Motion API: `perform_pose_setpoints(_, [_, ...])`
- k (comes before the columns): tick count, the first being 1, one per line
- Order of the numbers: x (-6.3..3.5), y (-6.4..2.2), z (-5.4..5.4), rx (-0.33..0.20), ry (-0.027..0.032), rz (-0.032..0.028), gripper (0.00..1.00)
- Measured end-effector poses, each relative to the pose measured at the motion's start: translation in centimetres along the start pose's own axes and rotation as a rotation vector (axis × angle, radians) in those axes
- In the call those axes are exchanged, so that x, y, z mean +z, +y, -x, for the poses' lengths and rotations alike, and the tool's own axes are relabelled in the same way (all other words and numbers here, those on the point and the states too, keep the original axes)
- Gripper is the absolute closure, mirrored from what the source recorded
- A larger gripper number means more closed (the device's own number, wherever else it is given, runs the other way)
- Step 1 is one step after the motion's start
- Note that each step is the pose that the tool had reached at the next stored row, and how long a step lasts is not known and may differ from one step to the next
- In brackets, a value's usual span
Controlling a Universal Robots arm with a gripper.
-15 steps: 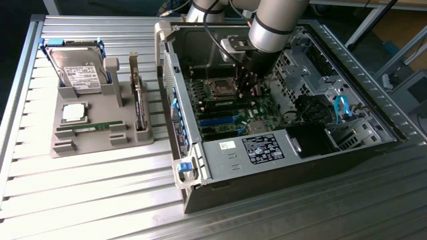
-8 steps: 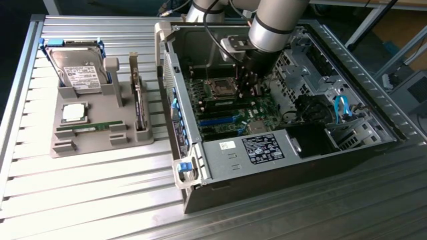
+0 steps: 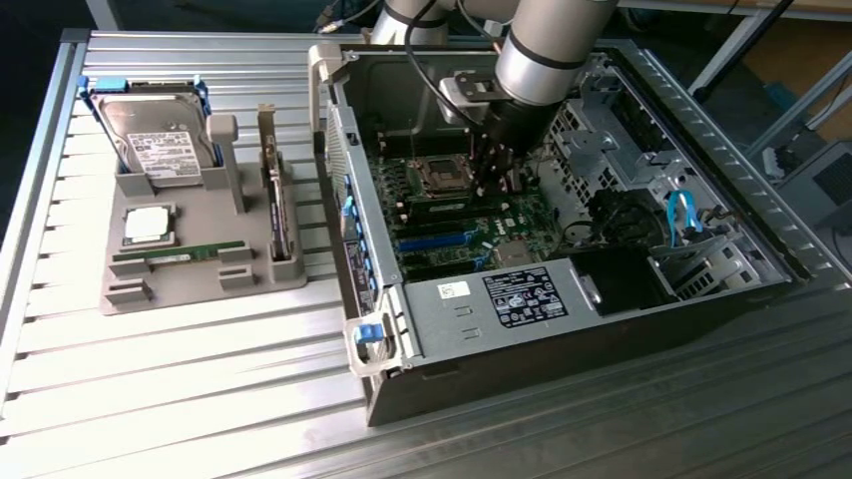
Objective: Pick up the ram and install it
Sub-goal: 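Insert the ram into the slot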
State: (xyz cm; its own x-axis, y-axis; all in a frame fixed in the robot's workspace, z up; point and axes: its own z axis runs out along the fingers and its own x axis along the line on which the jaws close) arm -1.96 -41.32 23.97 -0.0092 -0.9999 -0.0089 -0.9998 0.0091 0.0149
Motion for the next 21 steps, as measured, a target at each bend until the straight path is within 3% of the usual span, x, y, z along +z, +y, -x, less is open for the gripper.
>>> perform_pose_setpoints(21, [0.03,-0.02,0.13,0.015,-0.0003,-0.0001,0.87])
